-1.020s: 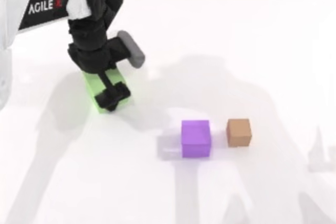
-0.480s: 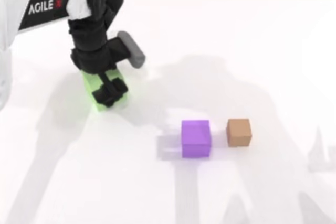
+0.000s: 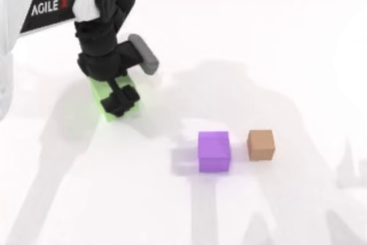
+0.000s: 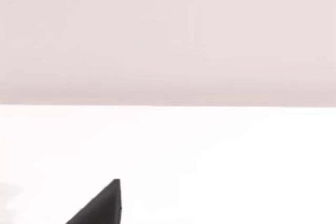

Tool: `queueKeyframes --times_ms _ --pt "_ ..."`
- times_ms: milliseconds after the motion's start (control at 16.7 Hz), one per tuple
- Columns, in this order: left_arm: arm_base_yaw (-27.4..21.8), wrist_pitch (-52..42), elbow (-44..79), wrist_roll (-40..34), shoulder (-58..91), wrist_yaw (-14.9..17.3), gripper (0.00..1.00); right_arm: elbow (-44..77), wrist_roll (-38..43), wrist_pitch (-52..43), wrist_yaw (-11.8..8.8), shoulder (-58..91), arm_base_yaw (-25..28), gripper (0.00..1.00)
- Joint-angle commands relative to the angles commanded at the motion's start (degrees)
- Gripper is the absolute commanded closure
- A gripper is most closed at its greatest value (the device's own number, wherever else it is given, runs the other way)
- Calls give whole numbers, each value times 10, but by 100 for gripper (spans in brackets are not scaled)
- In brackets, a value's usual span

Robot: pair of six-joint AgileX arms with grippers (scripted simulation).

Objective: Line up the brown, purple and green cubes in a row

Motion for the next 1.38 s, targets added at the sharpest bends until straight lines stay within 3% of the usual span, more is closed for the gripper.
queueKeyframes --times_ms 480,900,1380 --pt "1 -13 9 0 -7 2 100 0 0 0 0 0 0 0" --pt "11 -139 103 -2 -37 1 100 0 0 0 0 0 0 0" --pt "-16 -127 61 25 -75 0 100 0 0 0 0 0 0 0"
